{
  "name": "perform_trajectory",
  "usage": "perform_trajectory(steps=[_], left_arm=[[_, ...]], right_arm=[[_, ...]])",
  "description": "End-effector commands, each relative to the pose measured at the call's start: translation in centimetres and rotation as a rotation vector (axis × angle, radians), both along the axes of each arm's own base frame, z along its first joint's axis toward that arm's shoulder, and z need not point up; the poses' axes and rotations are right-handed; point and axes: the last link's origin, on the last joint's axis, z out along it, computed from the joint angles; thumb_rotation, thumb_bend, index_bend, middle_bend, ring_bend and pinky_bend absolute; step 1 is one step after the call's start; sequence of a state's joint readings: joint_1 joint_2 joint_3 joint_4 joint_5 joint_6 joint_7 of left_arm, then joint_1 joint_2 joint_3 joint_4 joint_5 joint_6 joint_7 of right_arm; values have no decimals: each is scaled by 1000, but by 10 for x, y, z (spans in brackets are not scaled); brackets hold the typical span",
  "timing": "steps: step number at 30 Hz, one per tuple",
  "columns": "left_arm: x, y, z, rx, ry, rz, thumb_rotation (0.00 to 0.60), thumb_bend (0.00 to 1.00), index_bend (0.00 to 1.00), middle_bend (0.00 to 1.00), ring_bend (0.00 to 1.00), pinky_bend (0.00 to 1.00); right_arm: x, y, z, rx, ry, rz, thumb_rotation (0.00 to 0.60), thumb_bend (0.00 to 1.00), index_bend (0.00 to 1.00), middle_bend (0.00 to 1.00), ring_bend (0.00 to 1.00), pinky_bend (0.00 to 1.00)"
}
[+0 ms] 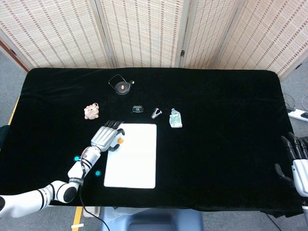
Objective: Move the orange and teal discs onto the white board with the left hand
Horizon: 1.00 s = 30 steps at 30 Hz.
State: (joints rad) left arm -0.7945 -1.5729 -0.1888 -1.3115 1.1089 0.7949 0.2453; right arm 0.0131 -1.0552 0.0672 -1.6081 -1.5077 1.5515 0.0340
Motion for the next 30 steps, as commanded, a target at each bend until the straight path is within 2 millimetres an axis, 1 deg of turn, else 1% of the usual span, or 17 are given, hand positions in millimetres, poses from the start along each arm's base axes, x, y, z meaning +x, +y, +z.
perform_trajectory(steps=[1, 5, 7, 10, 15, 19, 24, 30], left_arm=[[-10, -6, 12, 22, -10, 8, 600, 460, 384, 72, 0, 0], [-25, -18, 25, 33, -8, 1, 600, 460, 435, 72, 0, 0], [-34, -26, 28, 32, 9, -5, 600, 460, 444, 72, 0, 0], [-46, -37, 31, 30, 23, -5, 600, 460, 448, 72, 0, 0], [-59, -50, 29, 14, 29, -1, 600, 460, 446, 72, 0, 0], [-65, -54, 26, 22, 42, 0, 600, 459, 425, 72, 0, 0], [-71, -52, 23, 31, 61, 14, 600, 456, 381, 72, 0, 0], [-75, -50, 20, 30, 65, 32, 600, 448, 372, 72, 0, 0]], right_arm=[[0, -1, 0, 1, -1, 1, 600, 423, 0, 0, 0, 0], [2, -2, -2, 7, -2, 11, 600, 423, 0, 0, 0, 0], [3, -3, -3, 10, -1, 15, 600, 423, 0, 0, 0, 0], [4, -4, -4, 16, -1, 19, 600, 423, 0, 0, 0, 0], [6, -6, -5, 22, 0, 26, 600, 423, 0, 0, 0, 0], [7, -7, -6, 24, 1, 30, 600, 422, 0, 0, 0, 0], [8, -6, -5, 22, 3, 31, 600, 423, 0, 0, 0, 0], [7, -5, -4, 19, 2, 24, 600, 423, 0, 0, 0, 0]])
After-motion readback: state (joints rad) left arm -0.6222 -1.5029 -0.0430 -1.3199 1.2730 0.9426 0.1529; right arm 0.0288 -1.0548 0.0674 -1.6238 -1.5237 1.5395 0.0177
